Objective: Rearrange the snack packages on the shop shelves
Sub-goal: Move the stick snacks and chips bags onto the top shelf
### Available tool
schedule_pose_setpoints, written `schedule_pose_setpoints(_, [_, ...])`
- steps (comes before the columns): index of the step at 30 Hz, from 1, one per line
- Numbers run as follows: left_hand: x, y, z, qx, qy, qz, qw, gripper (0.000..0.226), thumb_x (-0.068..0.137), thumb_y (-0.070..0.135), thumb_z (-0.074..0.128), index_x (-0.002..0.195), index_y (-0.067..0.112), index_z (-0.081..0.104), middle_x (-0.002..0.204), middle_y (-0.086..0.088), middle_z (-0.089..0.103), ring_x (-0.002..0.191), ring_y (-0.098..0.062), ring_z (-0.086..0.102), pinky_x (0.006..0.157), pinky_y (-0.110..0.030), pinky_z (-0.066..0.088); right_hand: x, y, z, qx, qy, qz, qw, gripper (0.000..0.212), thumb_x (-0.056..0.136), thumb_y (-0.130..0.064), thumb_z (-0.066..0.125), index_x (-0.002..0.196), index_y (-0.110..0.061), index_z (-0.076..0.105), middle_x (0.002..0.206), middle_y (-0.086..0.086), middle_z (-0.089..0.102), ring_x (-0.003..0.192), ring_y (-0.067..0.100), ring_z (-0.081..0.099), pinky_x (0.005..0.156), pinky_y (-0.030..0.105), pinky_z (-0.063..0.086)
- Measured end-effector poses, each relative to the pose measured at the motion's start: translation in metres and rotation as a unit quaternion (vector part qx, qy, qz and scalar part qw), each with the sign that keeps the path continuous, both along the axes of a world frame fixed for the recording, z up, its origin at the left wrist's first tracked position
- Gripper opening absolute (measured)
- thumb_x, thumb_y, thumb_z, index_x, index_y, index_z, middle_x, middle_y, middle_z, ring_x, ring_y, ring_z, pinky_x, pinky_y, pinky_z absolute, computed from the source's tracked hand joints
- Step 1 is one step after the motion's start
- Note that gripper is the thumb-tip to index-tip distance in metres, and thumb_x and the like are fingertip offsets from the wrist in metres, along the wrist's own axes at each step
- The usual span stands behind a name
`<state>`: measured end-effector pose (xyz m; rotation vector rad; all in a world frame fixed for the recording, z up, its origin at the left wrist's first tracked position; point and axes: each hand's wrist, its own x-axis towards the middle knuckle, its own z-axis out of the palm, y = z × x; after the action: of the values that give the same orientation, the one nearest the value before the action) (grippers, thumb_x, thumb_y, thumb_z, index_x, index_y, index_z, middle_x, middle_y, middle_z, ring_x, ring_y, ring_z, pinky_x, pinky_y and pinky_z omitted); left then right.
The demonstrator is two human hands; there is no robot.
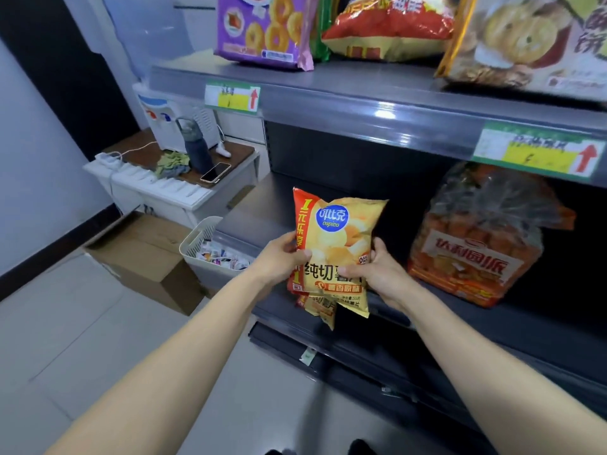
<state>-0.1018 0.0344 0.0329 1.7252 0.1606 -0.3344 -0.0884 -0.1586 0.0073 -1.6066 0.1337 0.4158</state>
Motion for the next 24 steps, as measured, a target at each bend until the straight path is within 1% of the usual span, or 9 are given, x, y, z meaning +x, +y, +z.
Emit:
schedule_pose_setpoints(3, [0.020, 0.026, 0.000, 0.005, -0.007, -0.018, 1.000, 0.041, 0.093, 0.012, 0.056, 0.132, 0.021, 0.049, 0.118, 0.001, 0.063, 0.094, -0.011, 0.064, 0.074, -0.026, 0.054, 0.013, 0.027, -0.007, -0.023, -0.015, -0.021, 0.999, 0.058, 0.073, -0.002, 0.077, 0.112, -0.021, 0.038, 0.111, 0.001, 0.063, 0.101, 0.016, 0.063, 0.079, 0.037, 0.056])
schedule_pose_setpoints(5, [0.032, 0.034, -0.004, 0.012, 0.000, -0.026, 1.000, 0.040, 0.093, 0.012, 0.056, 0.131, 0.024, 0.050, 0.118, 0.003, 0.064, 0.101, -0.016, 0.064, 0.081, -0.033, 0.054, 0.020, 0.036, -0.013, -0.038, -0.015, -0.034, 0.999, 0.057, 0.073, -0.004, 0.078, 0.114, -0.022, 0.043, 0.113, 0.000, 0.063, 0.106, 0.018, 0.062, 0.088, 0.043, 0.054])
schedule_pose_setpoints(7, [0.045, 0.036, -0.007, 0.023, 0.002, -0.032, 0.999, 0.038, 0.093, 0.013, 0.055, 0.128, 0.027, 0.052, 0.118, 0.004, 0.065, 0.105, -0.018, 0.063, 0.089, -0.038, 0.053, 0.029, 0.042, -0.016, -0.059, -0.014, -0.043, 0.997, 0.058, 0.073, -0.006, 0.078, 0.115, -0.024, 0.043, 0.116, 0.000, 0.061, 0.107, 0.017, 0.060, 0.089, 0.040, 0.054])
schedule_pose_setpoints(11, [0.072, 0.029, -0.009, 0.003, -0.005, -0.030, 1.000, 0.039, 0.093, 0.008, 0.054, 0.129, 0.022, 0.052, 0.118, -0.002, 0.066, 0.106, -0.022, 0.064, 0.087, -0.039, 0.055, 0.055, 0.042, -0.015, -0.109, -0.017, -0.061, 0.992, 0.061, 0.069, -0.011, 0.081, 0.115, -0.025, 0.043, 0.123, 0.006, 0.054, 0.112, 0.022, 0.057, 0.092, 0.041, 0.052])
schedule_pose_setpoints(13, [0.087, 0.026, -0.010, -0.013, -0.012, -0.015, 1.000, 0.040, 0.092, 0.004, 0.054, 0.130, 0.019, 0.052, 0.117, -0.004, 0.066, 0.103, -0.023, 0.064, 0.085, -0.039, 0.056, 0.068, 0.041, -0.010, -0.093, -0.020, -0.059, 0.994, 0.056, 0.074, -0.003, 0.076, 0.116, -0.021, 0.045, 0.115, 0.002, 0.059, 0.109, 0.020, 0.059, 0.085, 0.032, 0.052])
schedule_pose_setpoints(15, [0.103, 0.025, -0.013, -0.020, -0.018, 0.001, 1.000, 0.042, 0.092, 0.003, 0.055, 0.132, 0.016, 0.050, 0.111, -0.002, 0.066, 0.096, -0.021, 0.065, 0.077, -0.033, 0.057, 0.082, 0.044, -0.004, -0.087, -0.034, -0.050, 0.994, 0.057, 0.077, 0.001, 0.072, 0.122, -0.019, 0.045, 0.108, -0.002, 0.059, 0.101, 0.016, 0.058, 0.071, 0.023, 0.049])
schedule_pose_setpoints(17, [0.118, 0.027, -0.016, -0.012, -0.020, 0.015, 1.000, 0.045, 0.091, 0.002, 0.056, 0.134, 0.010, 0.048, 0.107, -0.002, 0.064, 0.092, -0.019, 0.064, 0.075, -0.030, 0.055, 0.096, 0.050, -0.004, -0.090, -0.043, -0.056, 0.994, 0.058, 0.079, 0.001, 0.070, 0.126, -0.017, 0.043, 0.107, -0.003, 0.057, 0.098, 0.015, 0.056, 0.064, 0.019, 0.045])
schedule_pose_setpoints(20, [0.142, 0.033, -0.017, -0.004, -0.025, 0.014, 1.000, 0.046, 0.089, -0.001, 0.057, 0.134, 0.005, 0.048, 0.109, -0.007, 0.063, 0.096, -0.024, 0.063, 0.081, -0.035, 0.052, 0.116, 0.060, -0.007, -0.105, -0.052, -0.076, 0.990, 0.059, 0.078, 0.003, 0.070, 0.128, -0.013, 0.042, 0.112, -0.001, 0.056, 0.104, 0.014, 0.054, 0.082, 0.025, 0.046])
schedule_pose_setpoints(24, [0.181, 0.039, -0.023, 0.006, -0.048, -0.011, 0.999, 0.044, 0.087, -0.002, 0.058, 0.128, 0.013, 0.054, 0.119, -0.010, 0.065, 0.105, -0.028, 0.064, 0.093, -0.046, 0.051, 0.148, 0.070, -0.008, -0.135, -0.070, -0.121, 0.981, 0.059, 0.079, -0.005, 0.072, 0.128, -0.009, 0.039, 0.113, 0.001, 0.055, 0.106, 0.017, 0.055, 0.085, 0.027, 0.045])
